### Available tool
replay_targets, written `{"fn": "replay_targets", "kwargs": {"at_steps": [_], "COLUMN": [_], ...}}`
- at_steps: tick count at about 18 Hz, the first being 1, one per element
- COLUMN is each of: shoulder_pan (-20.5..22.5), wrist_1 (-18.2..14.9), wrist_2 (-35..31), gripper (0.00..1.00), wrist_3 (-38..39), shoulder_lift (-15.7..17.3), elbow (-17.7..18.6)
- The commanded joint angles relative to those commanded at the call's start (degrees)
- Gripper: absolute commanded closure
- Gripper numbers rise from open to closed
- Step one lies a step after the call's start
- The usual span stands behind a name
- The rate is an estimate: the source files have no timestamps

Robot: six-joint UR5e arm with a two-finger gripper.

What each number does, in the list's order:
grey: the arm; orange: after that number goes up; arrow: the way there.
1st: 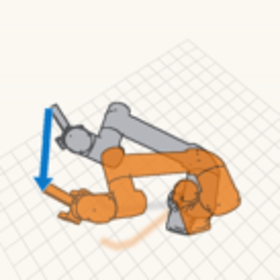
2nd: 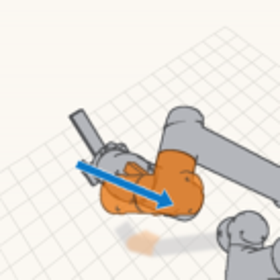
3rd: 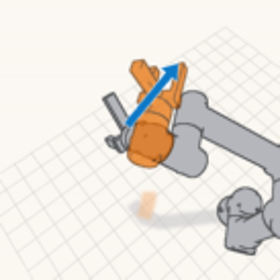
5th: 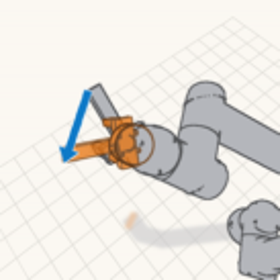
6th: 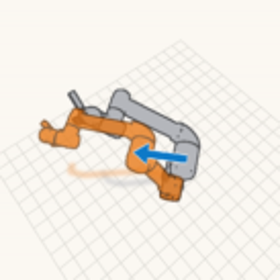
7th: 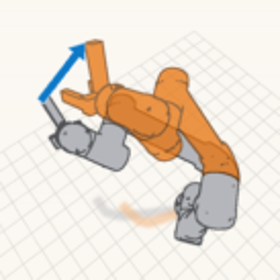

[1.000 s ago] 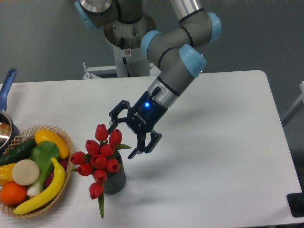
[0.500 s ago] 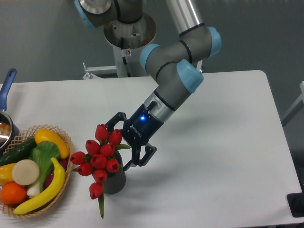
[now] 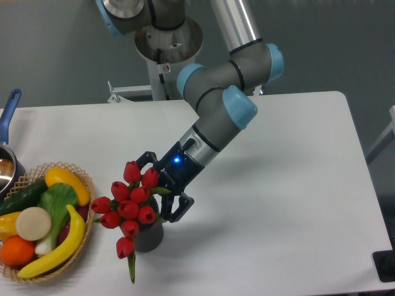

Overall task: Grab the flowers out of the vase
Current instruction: 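Close the gripper around the tulip stems just above the vase rim, then lift the gripped tulips up out of the grey vase and away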

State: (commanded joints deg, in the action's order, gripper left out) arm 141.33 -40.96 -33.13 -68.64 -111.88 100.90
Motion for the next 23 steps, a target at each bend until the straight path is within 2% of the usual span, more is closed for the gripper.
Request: {"fn": "replay_targets", "kwargs": {"at_steps": [4, 9, 16, 19, 23], "shoulder_pan": [0.09, 0.26, 0.53, 0.61, 0.61], "wrist_1": [0.0, -0.09, -0.09, -0.09, -0.09], "wrist_2": [0.0, 0.0, 0.96, 2.55, 3.07], "gripper": [0.37, 0.46, 0.49, 0.53, 0.53], "wrist_3": [0.0, 0.17, 2.81, 4.83, 6.23], "shoulder_lift": [-0.09, 0.26, 0.7, 2.54, 3.77], "elbow": [-0.18, 0.0, -0.18, -0.18, -0.27]}}
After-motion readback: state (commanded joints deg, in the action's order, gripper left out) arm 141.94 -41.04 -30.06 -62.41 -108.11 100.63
